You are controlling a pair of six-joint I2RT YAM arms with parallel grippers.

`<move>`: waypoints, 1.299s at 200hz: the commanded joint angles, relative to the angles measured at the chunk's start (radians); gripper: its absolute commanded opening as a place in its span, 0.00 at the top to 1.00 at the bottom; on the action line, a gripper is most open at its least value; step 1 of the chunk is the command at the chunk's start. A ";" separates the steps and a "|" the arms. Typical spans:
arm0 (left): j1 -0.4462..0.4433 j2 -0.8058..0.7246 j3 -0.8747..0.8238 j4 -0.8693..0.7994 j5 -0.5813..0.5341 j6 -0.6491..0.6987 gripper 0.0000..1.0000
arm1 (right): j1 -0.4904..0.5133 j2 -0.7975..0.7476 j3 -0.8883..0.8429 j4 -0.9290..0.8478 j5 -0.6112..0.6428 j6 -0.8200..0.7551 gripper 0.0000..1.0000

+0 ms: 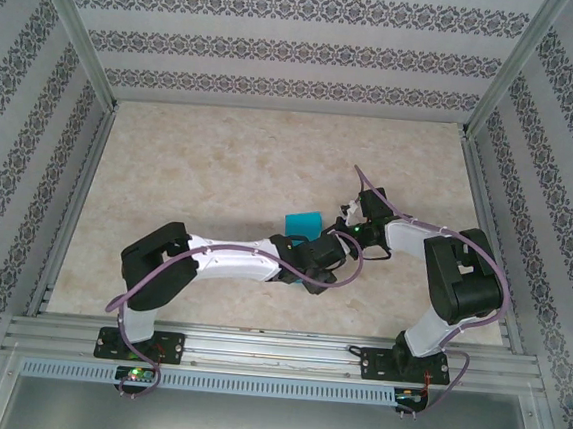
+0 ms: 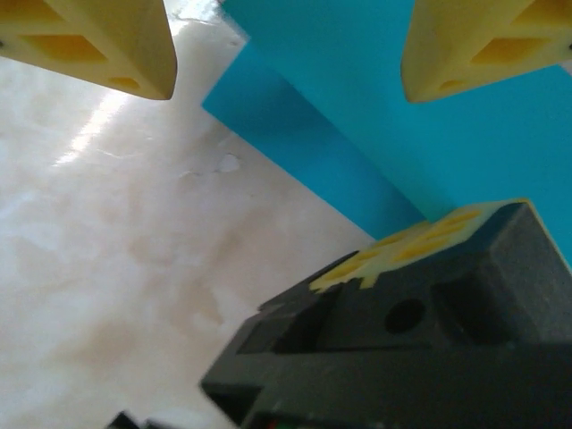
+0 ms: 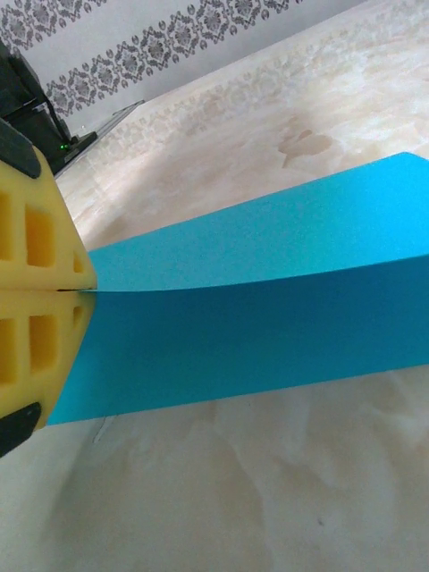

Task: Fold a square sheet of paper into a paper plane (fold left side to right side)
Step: Fold the triangle a second time at the center of the table.

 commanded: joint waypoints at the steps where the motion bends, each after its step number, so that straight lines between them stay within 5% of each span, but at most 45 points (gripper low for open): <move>1: -0.011 0.017 0.036 -0.074 -0.079 0.034 0.39 | -0.005 -0.020 0.015 -0.010 0.014 0.011 1.00; 82: -0.009 -0.018 0.007 -0.051 -0.071 0.016 0.84 | -0.016 -0.024 0.032 -0.018 0.038 0.003 0.99; 132: 0.017 -0.059 -0.026 -0.026 -0.004 -0.028 0.97 | -0.042 -0.078 0.059 -0.030 0.054 -0.027 0.80; 159: 0.058 -0.090 -0.052 0.006 0.104 -0.072 1.00 | -0.082 -0.155 0.047 -0.050 0.088 -0.057 0.63; 187: 0.114 -0.105 -0.072 0.046 0.244 -0.129 1.00 | -0.129 -0.248 0.001 -0.094 0.120 -0.110 0.57; 210: 0.158 -0.107 -0.086 0.075 0.354 -0.182 1.00 | -0.143 -0.322 -0.062 -0.114 0.114 -0.138 0.61; 260: 0.232 -0.086 -0.108 0.134 0.502 -0.296 1.00 | -0.075 -0.433 -0.235 -0.045 0.093 -0.080 0.96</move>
